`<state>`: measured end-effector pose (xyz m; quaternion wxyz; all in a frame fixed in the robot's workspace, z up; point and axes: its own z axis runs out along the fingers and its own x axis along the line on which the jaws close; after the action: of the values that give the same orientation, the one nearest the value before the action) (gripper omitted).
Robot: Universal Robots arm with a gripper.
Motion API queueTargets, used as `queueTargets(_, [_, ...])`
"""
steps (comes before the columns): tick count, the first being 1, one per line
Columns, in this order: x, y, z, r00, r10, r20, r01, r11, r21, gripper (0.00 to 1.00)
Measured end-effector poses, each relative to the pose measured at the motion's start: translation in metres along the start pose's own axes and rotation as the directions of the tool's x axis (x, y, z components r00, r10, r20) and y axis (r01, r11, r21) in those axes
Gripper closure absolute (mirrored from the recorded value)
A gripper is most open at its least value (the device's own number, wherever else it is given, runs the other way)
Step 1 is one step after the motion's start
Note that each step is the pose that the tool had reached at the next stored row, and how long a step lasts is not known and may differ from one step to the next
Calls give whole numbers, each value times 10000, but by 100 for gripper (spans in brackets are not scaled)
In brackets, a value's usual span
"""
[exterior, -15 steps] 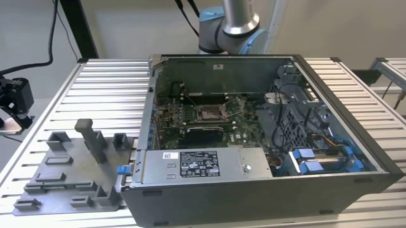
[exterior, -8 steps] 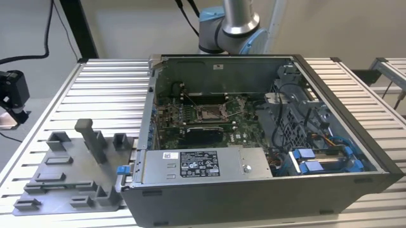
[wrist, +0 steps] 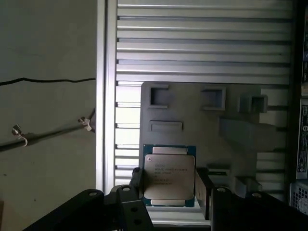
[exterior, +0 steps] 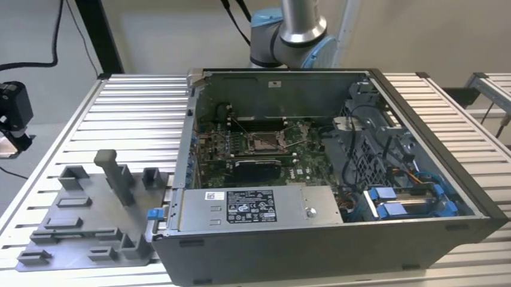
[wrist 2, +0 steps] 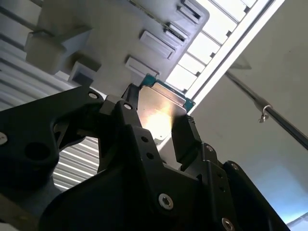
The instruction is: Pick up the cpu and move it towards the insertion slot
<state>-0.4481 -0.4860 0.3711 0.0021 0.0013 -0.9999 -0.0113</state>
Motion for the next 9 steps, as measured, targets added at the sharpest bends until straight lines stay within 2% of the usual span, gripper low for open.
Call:
queueTargets(5, [0, 3, -167, 10000, -2, 2, 2, 10000, -1, 100])
queueTargets(9, [1, 6, -277, 10000, -1, 1, 1, 10000, 0, 100])
